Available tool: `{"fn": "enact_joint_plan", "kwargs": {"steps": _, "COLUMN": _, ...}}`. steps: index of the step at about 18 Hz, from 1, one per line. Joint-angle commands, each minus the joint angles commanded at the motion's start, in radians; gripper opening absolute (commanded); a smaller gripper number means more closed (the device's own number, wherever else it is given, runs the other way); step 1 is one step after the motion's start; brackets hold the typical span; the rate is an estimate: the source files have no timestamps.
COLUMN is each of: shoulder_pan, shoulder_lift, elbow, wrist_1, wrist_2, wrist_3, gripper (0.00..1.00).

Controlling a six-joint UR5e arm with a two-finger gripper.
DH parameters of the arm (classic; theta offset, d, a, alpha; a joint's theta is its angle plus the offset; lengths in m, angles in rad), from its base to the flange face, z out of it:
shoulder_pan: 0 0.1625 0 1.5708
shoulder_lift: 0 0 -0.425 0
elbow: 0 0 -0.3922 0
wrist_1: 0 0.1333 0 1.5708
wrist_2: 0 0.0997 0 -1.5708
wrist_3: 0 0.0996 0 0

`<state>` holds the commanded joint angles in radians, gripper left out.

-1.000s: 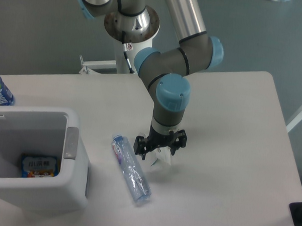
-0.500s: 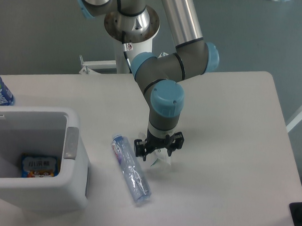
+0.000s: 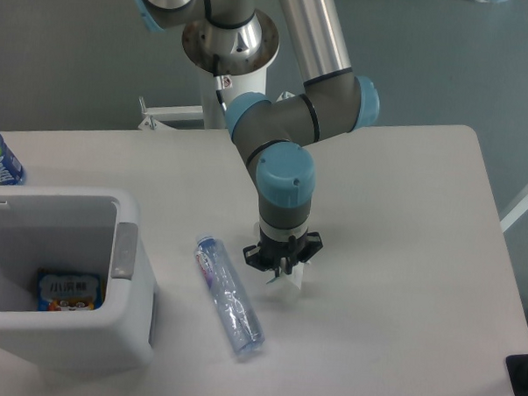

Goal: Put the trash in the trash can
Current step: 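Lift the paper and carry it over the white trash bin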

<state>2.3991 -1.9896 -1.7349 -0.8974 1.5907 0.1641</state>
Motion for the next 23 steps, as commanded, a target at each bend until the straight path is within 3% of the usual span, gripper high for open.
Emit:
{"fn": "enact_joint_plan", "kwargs": {"steps": 2, "shoulder_pan": 0.02, "shoulder_lift": 0.008, "elbow": 0.0, "wrist_1": -0.002, "wrist_2": 0.0, "wrist_3": 0.0, "gripper": 0.0}}
{"fn": "enact_joint_plan", "kwargs": {"steps": 7, "shoulder_pan": 0.095, "shoulder_lift": 0.097, "elbow": 0.017, "wrist_1": -0.006, "wrist_2": -0.012, "wrist_3": 0.025, "gripper": 0.0}}
{"fn": "enact_joint_plan", "kwargs": {"steps": 11, "shoulder_pan": 0.143, "shoulder_lift": 0.129, "elbow": 0.073, "wrist_1": -0.008, "wrist_2": -0.031, "wrist_3": 0.028, "gripper": 0.0}}
{"fn": "enact_joint_plan", "kwargs": {"steps": 17, "shoulder_pan": 0.231, "shoulder_lift": 0.172, "elbow": 0.207, "wrist_1": -0.008, "wrist_2": -0.178, "wrist_3": 0.02, "gripper": 0.0}}
{"fn": "enact_joint_plan", "kwargs": {"steps": 20, "shoulder_pan": 0.287, "shoulder_lift": 0.181, "elbow": 0.259, "wrist_1": -0.008, "wrist_2": -0.314, "wrist_3": 0.002, "gripper": 0.0}}
{"fn": "enact_joint_plan", "kwargs": {"steps": 23, "shoulder_pan": 0.322, "shoulder_lift": 0.207, "elbow": 0.31, "wrist_1": -0.008, "wrist_2": -0.394, "wrist_3": -0.064, "gripper": 0.0}}
